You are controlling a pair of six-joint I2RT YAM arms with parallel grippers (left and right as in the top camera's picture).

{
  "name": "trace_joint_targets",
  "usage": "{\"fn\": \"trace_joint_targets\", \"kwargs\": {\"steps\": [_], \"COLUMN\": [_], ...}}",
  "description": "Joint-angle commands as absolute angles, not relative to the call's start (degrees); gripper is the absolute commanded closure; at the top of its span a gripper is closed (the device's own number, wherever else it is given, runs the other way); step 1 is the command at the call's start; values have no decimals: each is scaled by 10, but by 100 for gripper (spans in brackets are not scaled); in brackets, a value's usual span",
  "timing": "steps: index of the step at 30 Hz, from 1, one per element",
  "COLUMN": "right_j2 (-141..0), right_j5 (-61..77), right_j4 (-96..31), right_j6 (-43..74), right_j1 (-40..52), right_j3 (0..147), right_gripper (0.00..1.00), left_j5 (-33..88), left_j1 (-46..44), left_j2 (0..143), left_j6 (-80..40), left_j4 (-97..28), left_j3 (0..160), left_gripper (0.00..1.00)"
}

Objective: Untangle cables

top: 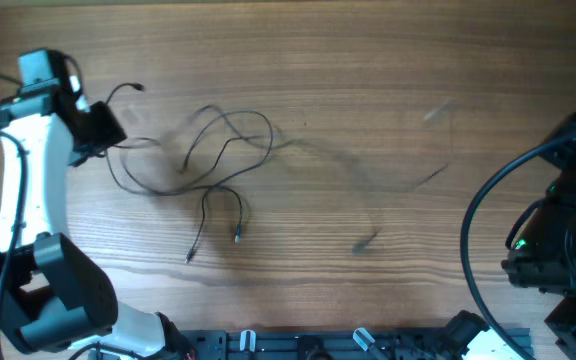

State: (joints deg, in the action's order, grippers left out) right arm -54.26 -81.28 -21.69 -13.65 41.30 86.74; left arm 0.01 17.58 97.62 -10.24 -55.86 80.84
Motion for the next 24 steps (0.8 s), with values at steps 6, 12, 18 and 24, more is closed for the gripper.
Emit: {"fn": "trace_joint_targets", "kwargs": {"steps": [6, 12, 18, 24], "right_j2": [-545, -648, -791, -877], "right_j5": [-470, -159, -129, 12], "right_j4": [-313, -427, -473, -469], "right_j6": [-133, -139, -136, -150], "right_j1": [397, 397, 397, 397], "right_j3": [877, 877, 877, 877], "right_gripper": [60, 48, 4, 0], "left_j5": [421, 574, 252, 247], "left_j1": [145, 71, 77, 76], "left_j2": [977, 905, 756, 719], "left_j6": [138, 289, 31, -159], "left_j4": [-604, -687, -766, -914], "left_j3": [806, 840, 850, 850], "left_gripper": [39, 32, 23, 12]}}
